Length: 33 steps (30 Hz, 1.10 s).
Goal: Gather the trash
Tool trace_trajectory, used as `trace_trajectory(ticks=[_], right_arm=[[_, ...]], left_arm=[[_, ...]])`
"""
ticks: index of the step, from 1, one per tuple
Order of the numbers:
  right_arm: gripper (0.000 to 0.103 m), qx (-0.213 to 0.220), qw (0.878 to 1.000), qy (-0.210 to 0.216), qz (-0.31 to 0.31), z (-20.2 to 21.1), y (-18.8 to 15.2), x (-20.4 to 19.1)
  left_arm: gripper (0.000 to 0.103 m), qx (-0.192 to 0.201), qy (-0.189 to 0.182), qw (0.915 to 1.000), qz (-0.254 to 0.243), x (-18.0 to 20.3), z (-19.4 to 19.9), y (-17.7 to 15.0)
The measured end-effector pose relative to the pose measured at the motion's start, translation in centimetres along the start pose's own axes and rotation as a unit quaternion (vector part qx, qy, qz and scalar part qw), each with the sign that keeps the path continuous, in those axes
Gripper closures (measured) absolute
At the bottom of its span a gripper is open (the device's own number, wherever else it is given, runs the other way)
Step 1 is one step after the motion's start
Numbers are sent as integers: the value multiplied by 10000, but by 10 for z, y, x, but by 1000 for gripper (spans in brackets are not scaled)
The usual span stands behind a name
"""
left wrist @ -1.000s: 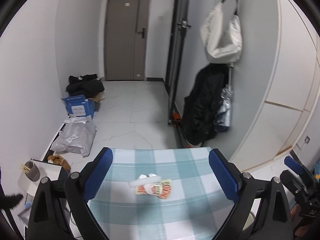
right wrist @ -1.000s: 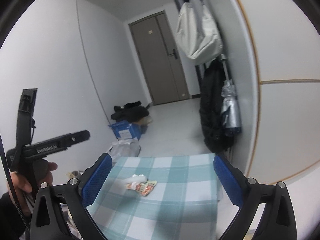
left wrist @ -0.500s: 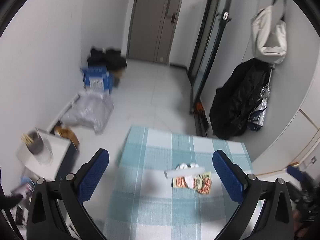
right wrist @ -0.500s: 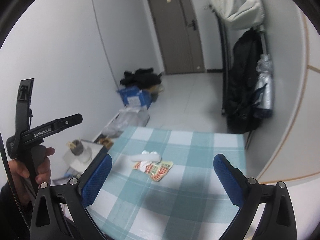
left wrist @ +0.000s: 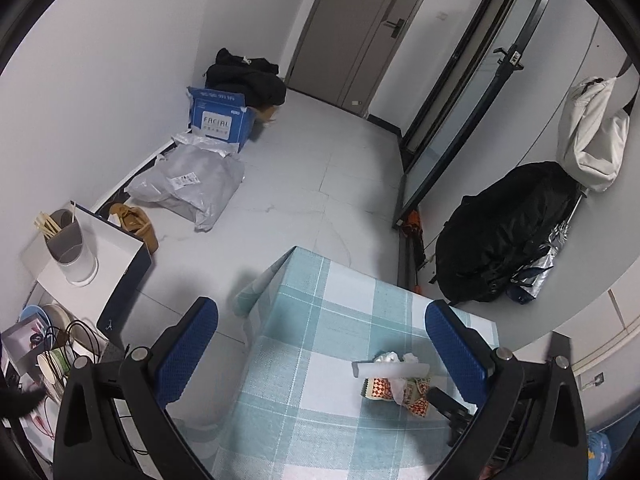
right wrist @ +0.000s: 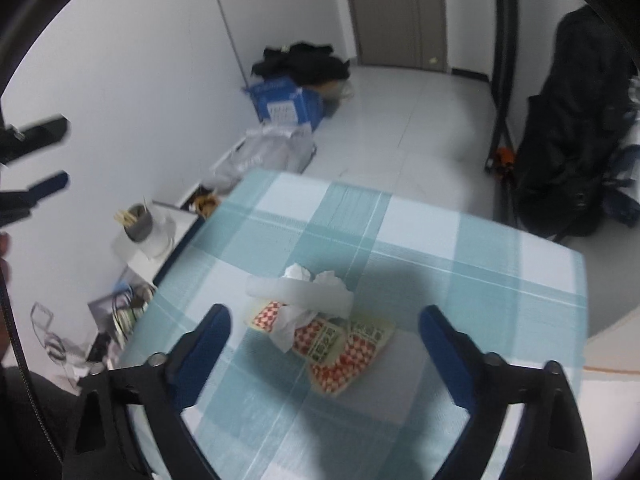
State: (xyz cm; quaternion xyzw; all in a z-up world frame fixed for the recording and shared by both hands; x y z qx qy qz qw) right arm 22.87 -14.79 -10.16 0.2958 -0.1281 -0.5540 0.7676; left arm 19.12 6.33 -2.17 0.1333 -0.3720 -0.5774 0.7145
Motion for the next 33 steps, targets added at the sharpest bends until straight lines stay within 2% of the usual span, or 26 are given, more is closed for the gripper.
trace_trajectory(ticks=[3, 7, 9, 11, 14, 15, 16, 21, 27, 33], right_arm=[[23, -177, 9998, 27, 20, -22, 0, 1], [30, -204, 9996, 141, -102, -37, 0, 3], [43, -204, 9992, 293, -178, -42, 0, 5], [43, -166, 9990, 370, -189, -45, 1, 5], [59, -276, 9990, 352, -85, -53, -2, 1], [60, -323, 9989, 331, -70, -54, -3, 0], [60, -319, 9990, 315, -81, -54, -4, 0], [76, -169, 9995, 251, -23, -42, -4, -1], [94, -164, 9990, 401, 113, -31, -8, -6], [98, -52, 9975, 636, 305, -15, -11, -13]], left_arm=[[1, -87, 21, 10000, 14, -4, -6, 1], [1, -231, 98, 9997, 18, -7, -13, 1], [1, -280, 150, 9995, 1, -8, -15, 1], [1, -331, 177, 9993, -10, -10, -18, 0], [1, -379, 252, 9990, -19, -11, -21, 0], [1, -404, 259, 9988, 4, -12, -22, 1], [1, -413, 247, 9988, 30, -12, -22, 1], [1, -433, 270, 9987, 21, -10, -24, 1], [1, -458, 324, 9984, -62, -4, -26, -1], [1, -507, 359, 9980, -120, 1, -29, -3]])
Point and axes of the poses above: each gripper's, at about its wrist camera, not at the fingertips, and z roughly against the way its jaws point, x to its right, y to its top, the point moved 2 cm from there along -z, roughly the way its jaws point, and after that the axes turned 1 degree about -y, right-handed, at the moved point
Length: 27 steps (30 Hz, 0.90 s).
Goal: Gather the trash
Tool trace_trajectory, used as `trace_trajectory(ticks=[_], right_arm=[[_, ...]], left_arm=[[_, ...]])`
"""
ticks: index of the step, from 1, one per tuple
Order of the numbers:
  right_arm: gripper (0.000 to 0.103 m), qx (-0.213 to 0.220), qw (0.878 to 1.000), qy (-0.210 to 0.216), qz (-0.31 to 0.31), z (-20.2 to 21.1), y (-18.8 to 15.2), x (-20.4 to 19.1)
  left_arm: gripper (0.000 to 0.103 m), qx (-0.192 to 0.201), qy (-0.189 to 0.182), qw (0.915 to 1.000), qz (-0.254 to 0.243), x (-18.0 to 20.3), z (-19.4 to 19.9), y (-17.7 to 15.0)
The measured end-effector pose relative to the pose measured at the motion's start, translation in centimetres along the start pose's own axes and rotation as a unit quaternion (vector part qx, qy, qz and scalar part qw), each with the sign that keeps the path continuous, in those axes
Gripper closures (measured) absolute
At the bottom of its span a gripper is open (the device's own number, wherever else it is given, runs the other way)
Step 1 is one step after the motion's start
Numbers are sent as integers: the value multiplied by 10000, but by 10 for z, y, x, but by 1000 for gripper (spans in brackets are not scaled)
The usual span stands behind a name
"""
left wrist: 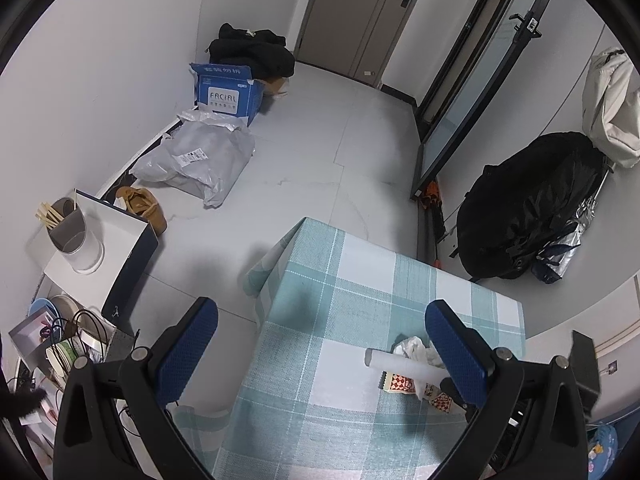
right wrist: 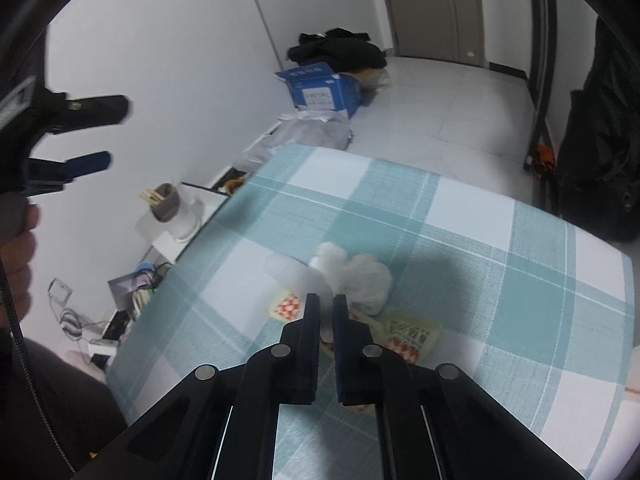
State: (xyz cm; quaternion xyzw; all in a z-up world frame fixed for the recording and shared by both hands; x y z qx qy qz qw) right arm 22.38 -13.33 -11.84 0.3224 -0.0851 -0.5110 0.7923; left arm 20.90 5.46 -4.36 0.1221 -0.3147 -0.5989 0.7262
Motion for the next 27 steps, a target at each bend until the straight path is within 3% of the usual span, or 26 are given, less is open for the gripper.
trace_trajectory(ticks=[8, 14, 19, 20, 23, 27], right_arm=[[98, -88, 9995, 161, 244, 30, -22, -24], [98, -508, 9986, 12, -111, 42, -67, -14], [91, -613, 9976, 41, -331, 52, -89, -12], [89, -616, 9978, 24, -262, 53, -90, -15], [60, -637, 9979, -135, -20, 52, -90, -23], [44, -476, 9982, -232, 269, 50, -80, -31]], left_arm=[[1, -78, -1, 10000, -9, 4, -5, -1], [1, -88, -125, 9999, 55, 5, 0, -4], [1, -83, -109, 9999, 1, 7, 2, -8], [1, -98, -111, 9999, 1, 7, 2, -9], [1, -164, -71, 9998, 15, 5, -2, -11], [1, -277, -1, 9996, -10, 3, -8, -13]])
Point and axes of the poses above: each gripper's, at about its wrist camera, not at the fingertips, and z roughly against the way its jaws point, x to its right, y to its top, the point moved 2 cm from there along -z, roughly the way its jaws point, and after that the axes turned 1 degree about -y, right-handed, at the moved point
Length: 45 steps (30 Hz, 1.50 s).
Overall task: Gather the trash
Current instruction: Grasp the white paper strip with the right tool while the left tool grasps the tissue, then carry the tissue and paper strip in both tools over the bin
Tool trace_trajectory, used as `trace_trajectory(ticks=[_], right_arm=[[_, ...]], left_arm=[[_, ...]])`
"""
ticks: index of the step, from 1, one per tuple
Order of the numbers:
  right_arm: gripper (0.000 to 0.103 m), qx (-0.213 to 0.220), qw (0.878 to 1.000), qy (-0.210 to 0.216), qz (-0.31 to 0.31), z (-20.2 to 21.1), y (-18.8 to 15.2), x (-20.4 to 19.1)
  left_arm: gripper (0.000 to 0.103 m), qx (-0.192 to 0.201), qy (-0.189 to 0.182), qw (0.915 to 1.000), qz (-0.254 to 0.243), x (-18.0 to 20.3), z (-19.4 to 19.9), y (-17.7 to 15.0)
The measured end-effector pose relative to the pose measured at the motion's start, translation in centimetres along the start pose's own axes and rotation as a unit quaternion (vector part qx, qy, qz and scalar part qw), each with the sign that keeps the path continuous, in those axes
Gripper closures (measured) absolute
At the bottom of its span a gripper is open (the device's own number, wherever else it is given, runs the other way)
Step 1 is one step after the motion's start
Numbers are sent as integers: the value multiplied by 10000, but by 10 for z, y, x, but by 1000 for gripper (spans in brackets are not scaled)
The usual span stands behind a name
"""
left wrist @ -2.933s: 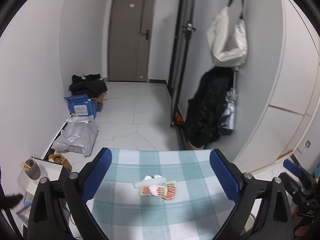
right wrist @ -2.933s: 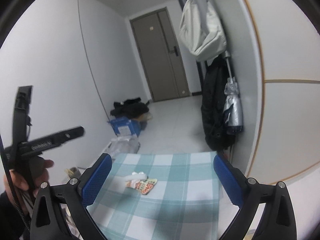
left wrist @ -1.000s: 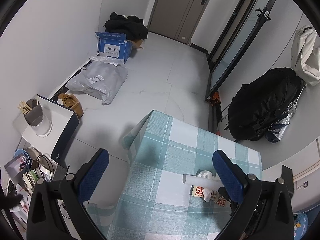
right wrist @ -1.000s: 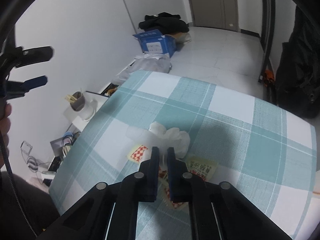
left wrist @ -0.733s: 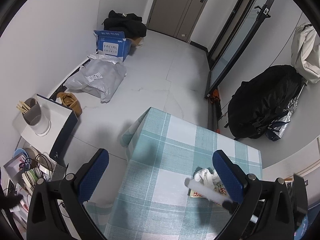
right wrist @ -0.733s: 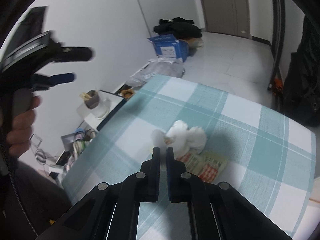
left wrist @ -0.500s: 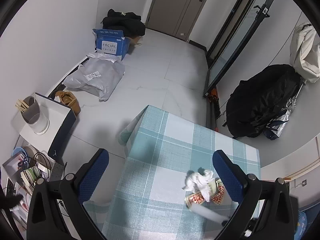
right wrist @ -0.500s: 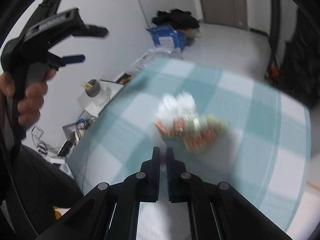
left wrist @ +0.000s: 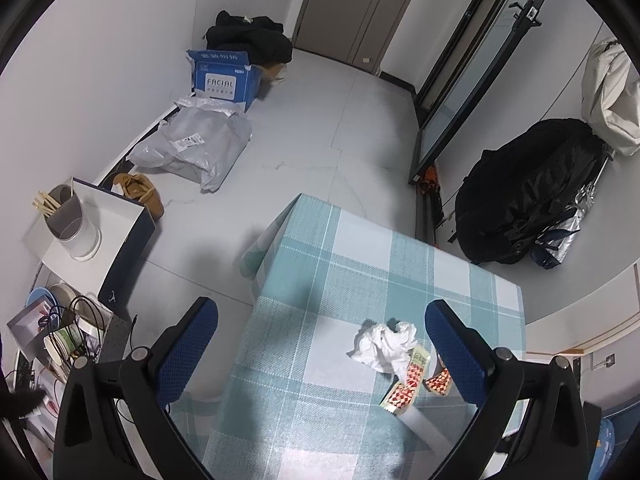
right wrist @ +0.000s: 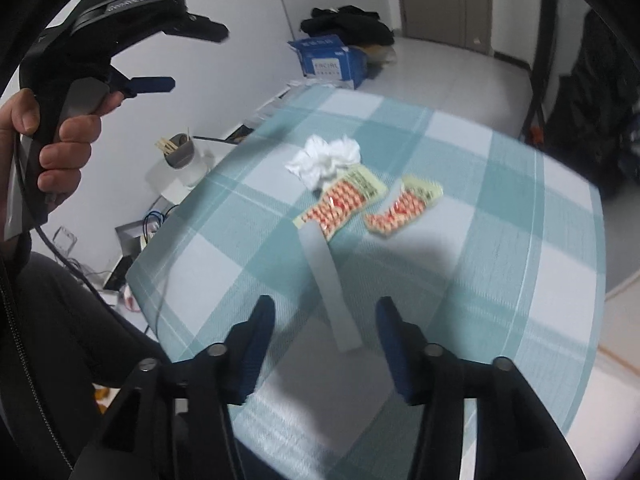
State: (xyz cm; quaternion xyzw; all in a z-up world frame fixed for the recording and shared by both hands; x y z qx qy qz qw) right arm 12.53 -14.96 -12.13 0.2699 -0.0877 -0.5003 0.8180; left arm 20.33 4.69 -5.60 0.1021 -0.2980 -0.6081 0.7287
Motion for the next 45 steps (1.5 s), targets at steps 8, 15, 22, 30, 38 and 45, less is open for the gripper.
trace_trajectory(ticks=[8, 15, 22, 30, 38, 45], right_arm=[[48, -143, 9998, -23, 138, -35, 13, -1], [87, -171, 9996, -154, 184, -47, 15, 6], [95, 57, 9995, 203, -248, -25, 15, 36], [95, 210, 9970, 443, -600, -5, 12, 57], [95, 445, 9944, 577, -764, 16, 16, 66], [95, 564, 9931, 616, -828, 25, 21, 65]], left_arm=[[1, -333, 186, 9988, -298, 11, -28, -7], [1, -1055, 73, 9928, -557, 24, -67, -17], [1, -1335, 196, 9838, -1183, 40, -84, -26], [1, -1504, 524, 9686, -1908, 51, -100, -44], [20, -1378, 751, 9521, -2625, 62, -100, -53], [90, -1499, 185, 9507, -2707, 75, -91, -59]])
Point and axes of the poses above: each gripper's, at about its wrist camera, not at the fingertips, and z roughly against the way its jaws point, x to its right, y to its top, the point moved 2 cm from there along -z, roughly the way its jaws point, and after that the axes turned 1 degree about -y, right-handed, at the moved point
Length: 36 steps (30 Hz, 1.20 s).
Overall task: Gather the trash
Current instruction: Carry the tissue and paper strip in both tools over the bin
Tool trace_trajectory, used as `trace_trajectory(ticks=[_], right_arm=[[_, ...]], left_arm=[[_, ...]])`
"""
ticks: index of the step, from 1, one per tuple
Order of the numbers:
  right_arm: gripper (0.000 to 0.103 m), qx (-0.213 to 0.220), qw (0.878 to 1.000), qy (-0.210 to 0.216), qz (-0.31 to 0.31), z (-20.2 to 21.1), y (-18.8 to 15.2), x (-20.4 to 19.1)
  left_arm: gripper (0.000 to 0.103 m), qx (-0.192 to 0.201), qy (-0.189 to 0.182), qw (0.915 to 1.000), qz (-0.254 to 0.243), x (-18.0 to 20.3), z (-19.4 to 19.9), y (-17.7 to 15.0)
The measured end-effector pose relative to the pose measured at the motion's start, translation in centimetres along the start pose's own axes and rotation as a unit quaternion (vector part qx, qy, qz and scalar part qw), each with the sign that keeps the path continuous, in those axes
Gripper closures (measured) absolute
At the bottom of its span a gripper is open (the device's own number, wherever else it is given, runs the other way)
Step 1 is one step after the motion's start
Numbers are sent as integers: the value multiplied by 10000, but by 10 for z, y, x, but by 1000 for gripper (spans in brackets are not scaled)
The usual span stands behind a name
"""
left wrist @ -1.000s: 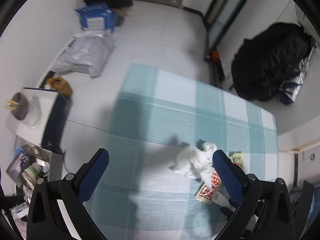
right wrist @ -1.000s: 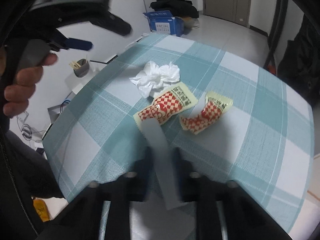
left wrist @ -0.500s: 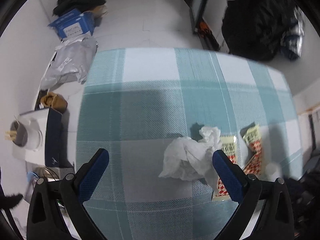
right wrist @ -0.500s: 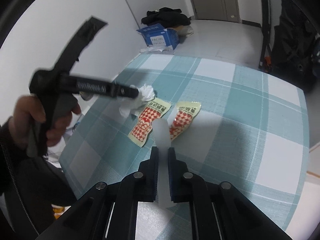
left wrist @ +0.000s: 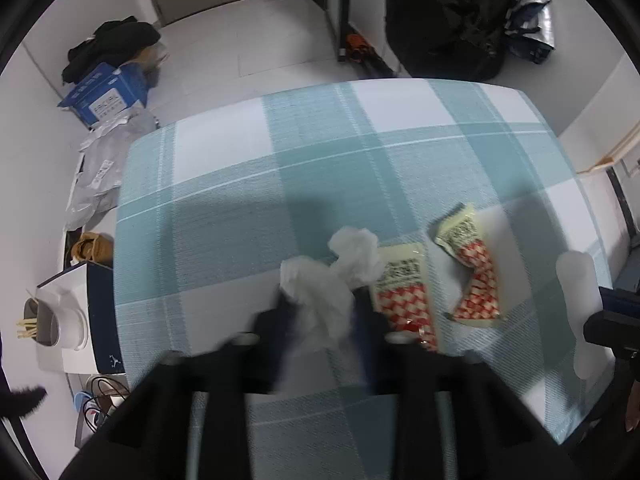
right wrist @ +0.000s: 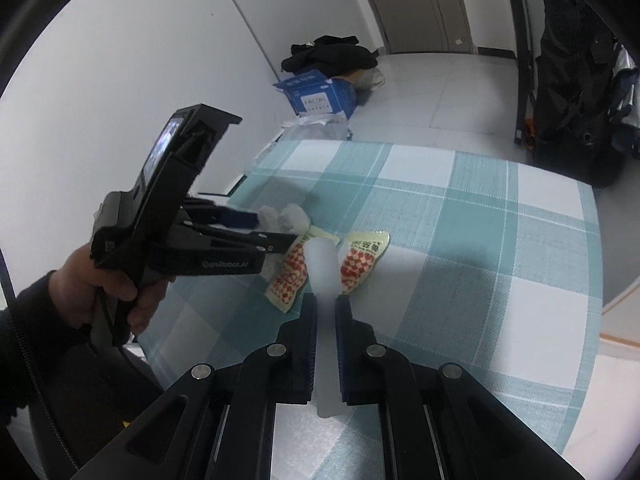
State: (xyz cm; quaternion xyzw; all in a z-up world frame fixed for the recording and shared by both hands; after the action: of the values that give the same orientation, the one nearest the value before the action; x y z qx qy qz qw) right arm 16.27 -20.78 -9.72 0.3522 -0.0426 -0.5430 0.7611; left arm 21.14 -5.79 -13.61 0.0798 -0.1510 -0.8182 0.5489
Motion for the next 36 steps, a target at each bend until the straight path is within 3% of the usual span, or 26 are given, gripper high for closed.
trace_trajectory(ticks=[8, 15, 19, 27, 31, 36], right_arm=[[95, 172, 9996, 5, -212, 18, -7, -1], [95, 604, 9975, 11, -374, 51, -3, -9], [95, 909, 9950, 44, -412, 77, 4, -16], [95, 1593, 9863, -218, -374, 164, 5, -22], [95, 1950, 9785, -439, -501, 219, -7, -12], [95, 2375, 9660, -746, -704, 284, -31, 6]], left_arm=[[96, 36, -97, 9985, 540, -11, 10, -6], [97, 673, -49, 9942, 842, -10, 47, -14], [97, 1045, -233, 9900, 914, 0, 73, -14], [98, 1815, -248, 9809, 651, 36, 132, -5], [98, 2253, -295, 9736, 224, 80, 170, 1], [98, 2498, -636, 9658, -269, 137, 202, 8]])
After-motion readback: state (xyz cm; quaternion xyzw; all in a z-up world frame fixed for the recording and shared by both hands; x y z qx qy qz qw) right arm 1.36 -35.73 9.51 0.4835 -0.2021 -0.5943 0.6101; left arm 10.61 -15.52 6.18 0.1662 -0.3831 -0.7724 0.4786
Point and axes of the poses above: each gripper's, at about its wrist camera, not at the fingertips, and z roughly against the way its jaws point, x to its right, y to its top, the point moved 2 cm from there along -z, roughly the way its jaws point, and after that the axes turned 1 degree about -y, right-handed, at the moved point
